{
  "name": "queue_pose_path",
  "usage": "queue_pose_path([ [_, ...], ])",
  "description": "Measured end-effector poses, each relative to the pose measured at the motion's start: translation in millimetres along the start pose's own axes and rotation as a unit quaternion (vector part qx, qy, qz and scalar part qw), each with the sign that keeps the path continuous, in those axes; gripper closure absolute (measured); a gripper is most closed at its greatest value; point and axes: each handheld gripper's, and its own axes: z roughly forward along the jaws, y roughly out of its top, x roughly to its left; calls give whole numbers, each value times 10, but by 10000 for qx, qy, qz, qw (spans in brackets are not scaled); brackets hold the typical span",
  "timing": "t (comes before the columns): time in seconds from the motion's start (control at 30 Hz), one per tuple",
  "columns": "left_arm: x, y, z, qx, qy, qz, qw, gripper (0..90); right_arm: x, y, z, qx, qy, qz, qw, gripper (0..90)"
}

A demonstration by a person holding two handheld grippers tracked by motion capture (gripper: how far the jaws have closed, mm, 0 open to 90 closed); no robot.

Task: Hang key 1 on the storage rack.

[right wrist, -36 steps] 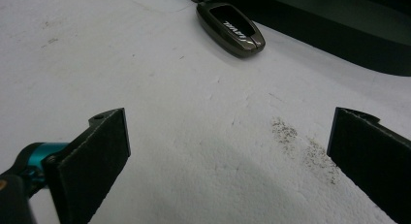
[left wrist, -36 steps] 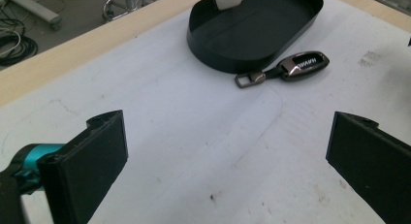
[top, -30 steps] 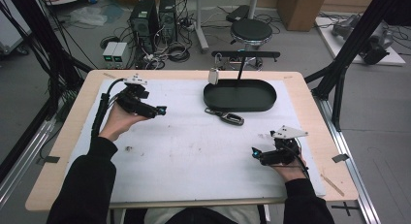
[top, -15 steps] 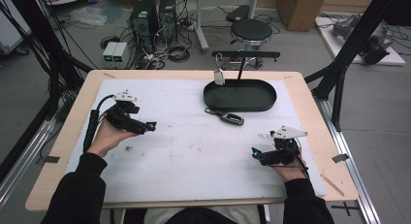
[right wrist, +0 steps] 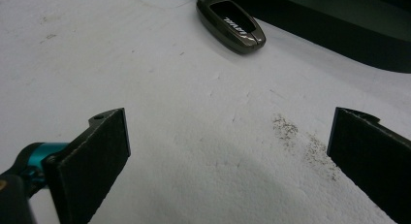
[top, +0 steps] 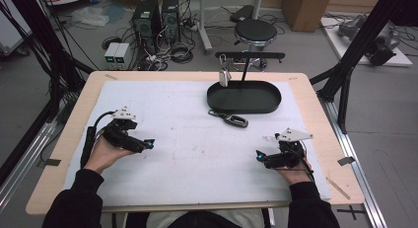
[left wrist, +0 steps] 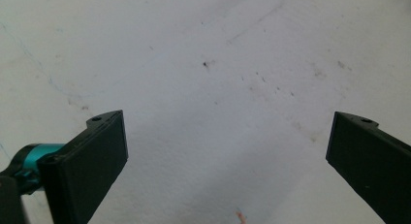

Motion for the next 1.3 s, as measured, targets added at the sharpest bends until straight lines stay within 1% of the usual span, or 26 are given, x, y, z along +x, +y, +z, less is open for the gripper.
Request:
queue_pose_path([
  [0.03, 0, 0, 0, 0, 0, 0, 10000, 17, 0, 0, 0, 0, 0, 0, 10000, 9],
  [0.1, -21, -51, -27, -1, 7, -19, 10000, 17, 0, 1, 2, -11, 4, -13, 10000, 9],
  [0.17, -34, -111, -50, -4, 62, -10, 10000, 17, 3, 1, 1, -3, 5, -17, 10000, 8],
  [0.2, -35, -182, -66, -13, 61, -81, 9999, 17, 6, 1, 6, 23, 13, -5, 10000, 9],
  [0.23, -35, -182, -66, -13, 61, -81, 9999, 17, 5, 0, 9, 38, 8, -19, 10000, 9],
  [0.3, -30, -259, -90, 1, 115, -114, 9999, 17, 5, 0, 11, 32, 10, -21, 10000, 9],
  [0.33, -18, -334, -118, 6, 156, -163, 9997, 17, 8, 1, 13, 30, 10, -10, 10000, 9],
  [0.37, -18, -334, -118, 6, 156, -163, 9997, 17, 8, 1, 15, 29, 13, -11, 10000, 9],
  [0.4, -10, -371, -135, -14, 178, -193, 9997, 17, 8, 1, 15, 29, 13, -11, 10000, 9],
  [0.47, 7, -446, -163, -84, 213, -317, 9992, 17, 9, 0, 17, 49, 16, -4, 10000, 9],
  [0.6, 46, -569, -228, -135, 279, -413, 9987, 17, 9, 0, 19, 50, 8, -4, 10000, 9],
  [0.67, 62, -629, -264, -204, 320, -464, 9982, 17, 9, 0, 22, 53, 5, -22, 10000, 9],
  [0.73, 77, -691, -292, -267, 357, -560, 9974, 17, 9, 0, 26, 56, -2, -38, 10000, 9],
  [0.83, 99, -788, -330, -292, 426, -633, 9967, 17, 10, -1, 33, 87, 5, -25, 10000, 9],
  [0.87, 103, -857, -340, -325, 476, -672, 9961, 17, 10, 6, 35, 99, 8, -26, 9999, 9],
  [0.9, 103, -857, -340, -325, 476, -672, 9961, 17, 10, 6, 35, 99, 8, -26, 9999, 9],
  [0.93, 106, -887, -344, -335, 480, -707, 9958, 17, 8, 33, 40, 85, 44, -14, 10000, 9],
  [1.0, 115, -930, -364, -370, 480, -741, 9954, 17, 9, 93, 33, 14, 32, 0, 10000, 9],
  [1.03, 122, -941, -388, -449, 488, -762, 9949, 17, 13, 121, 31, -21, 38, -11, 10000, 9],
  [1.1, 126, -940, -397, -490, 486, -772, 9946, 17, 40, 219, 56, -89, 105, -9, 9999, 9],
  [1.13, 127, -940, -399, -506, 494, -784, 9944, 17, 62, 268, 84, -60, 135, -63, 9999, 8],
  [1.17, 127, -940, -398, -500, 499, -767, 9945, 17, 62, 268, 84, -60, 135, -63, 9999, 8],
  [1.2, 111, -937, -390, -508, 507, -742, 9947, 17, 111, 377, 169, 22, 150, -177, 9997, 9],
  [1.23, 111, -937, -390, -508, 507, -742, 9947, 17, 111, 377, 169, 22, 150, -177, 9997, 9],
  [1.27, 104, -934, -388, -509, 487, -714, 9950, 17, 157, 495, 272, 78, 212, -266, 9994, 9],
  [1.3, 99, -931, -386, -507, 478, -697, 9951, 17, 157, 495, 272, 78, 212, -266, 9994, 9],
])
